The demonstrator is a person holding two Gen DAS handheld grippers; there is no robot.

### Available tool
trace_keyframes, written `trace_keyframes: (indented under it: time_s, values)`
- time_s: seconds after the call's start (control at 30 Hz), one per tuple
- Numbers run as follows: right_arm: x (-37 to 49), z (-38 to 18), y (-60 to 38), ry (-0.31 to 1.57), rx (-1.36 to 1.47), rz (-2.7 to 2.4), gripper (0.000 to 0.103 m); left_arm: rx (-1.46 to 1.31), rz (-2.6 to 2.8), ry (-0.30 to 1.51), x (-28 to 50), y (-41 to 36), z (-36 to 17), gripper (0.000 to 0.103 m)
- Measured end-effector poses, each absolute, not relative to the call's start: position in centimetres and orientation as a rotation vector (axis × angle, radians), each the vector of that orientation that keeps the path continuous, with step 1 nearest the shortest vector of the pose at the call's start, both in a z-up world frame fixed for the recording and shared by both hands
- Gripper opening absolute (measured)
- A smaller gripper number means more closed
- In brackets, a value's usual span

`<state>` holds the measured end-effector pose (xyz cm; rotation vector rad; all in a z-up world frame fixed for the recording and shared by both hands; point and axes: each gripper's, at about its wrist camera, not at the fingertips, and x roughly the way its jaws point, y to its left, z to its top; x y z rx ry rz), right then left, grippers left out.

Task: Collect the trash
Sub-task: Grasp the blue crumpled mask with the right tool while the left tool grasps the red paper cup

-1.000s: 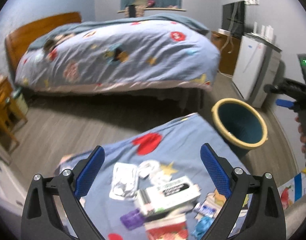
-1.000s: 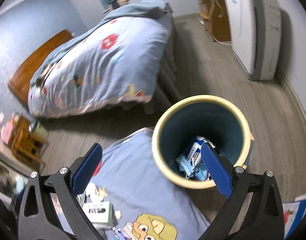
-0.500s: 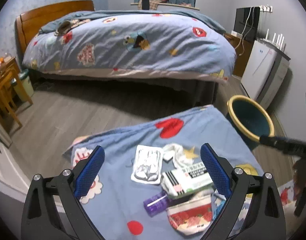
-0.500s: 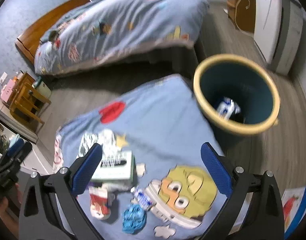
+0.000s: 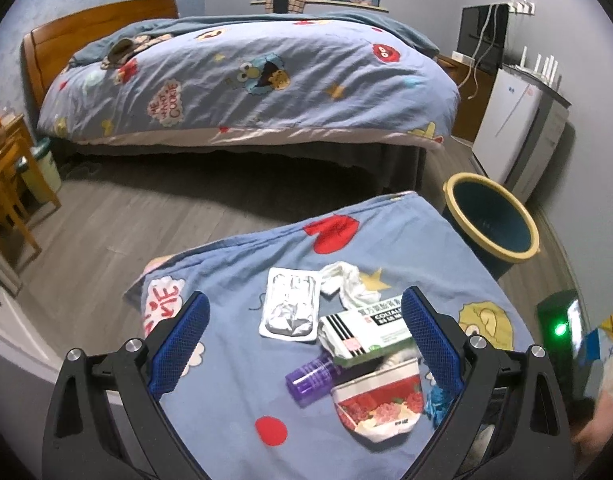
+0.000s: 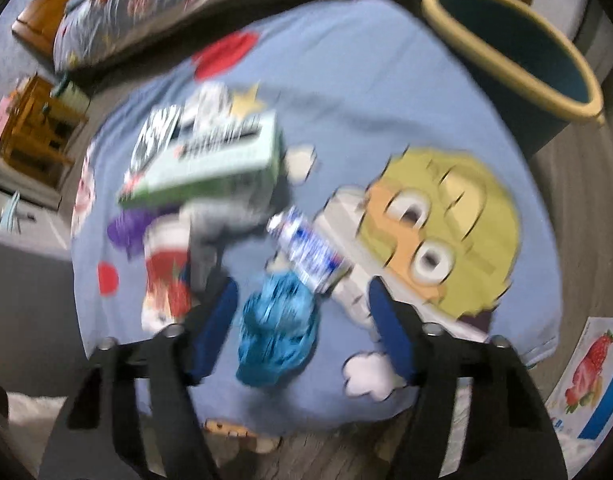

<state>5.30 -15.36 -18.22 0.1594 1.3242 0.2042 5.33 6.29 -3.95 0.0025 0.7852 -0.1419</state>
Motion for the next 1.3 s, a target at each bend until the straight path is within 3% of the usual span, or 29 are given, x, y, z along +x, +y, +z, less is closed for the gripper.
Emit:
trace_keyframes:
  time_s: [0.07,0.13,0.3,0.7,0.83,0.97,1.1,1.3]
  values:
    - [5.1,-18.8,-15.0,1.340,0.172,0.232,0.050,0.015,-0.145,0.792,5.1,5.9,-4.1,0.095]
    - [5.1,-18.7,-14.9,1.338,0.196,0.267,0.038,0.022,-0.145,0.802,5.0,5.5,-4.4,0.095]
    - [5.3,-17.0,-15.1,1.307,0.221,0.291,0.037,0.045,-0.153,0.819,4.6,4.6,-4.9,0.095]
    - [10.4,-3.5,-22.7,1.024,0.149,0.218,0.037,0.049,-0.129,0.869,3.5,-0.1,-7.7,0.095]
    - [10.9,-3.1,-24.7,0.960,0.101,0.183,0.037,-0.044,-0.081,0.932,2.8,-1.9,-11.1,0.095]
    - [11.5,-4.9,-26.7,1.011,0.259,0.209,0.037,0.070,-0.088,1.019,2.9,-4.4,-14.2,0.093]
    - [11.5,-4.2,-27.2,0.972,0.249,0.205,0.037,0.147,-0.118,1.068,3.4,-5.9,-15.7,0.085]
    - [11.7,-5.0,-27.4,1.002,0.279,0.202,0.037,0.235,-0.081,1.160,4.0,-5.9,-18.0,0.057]
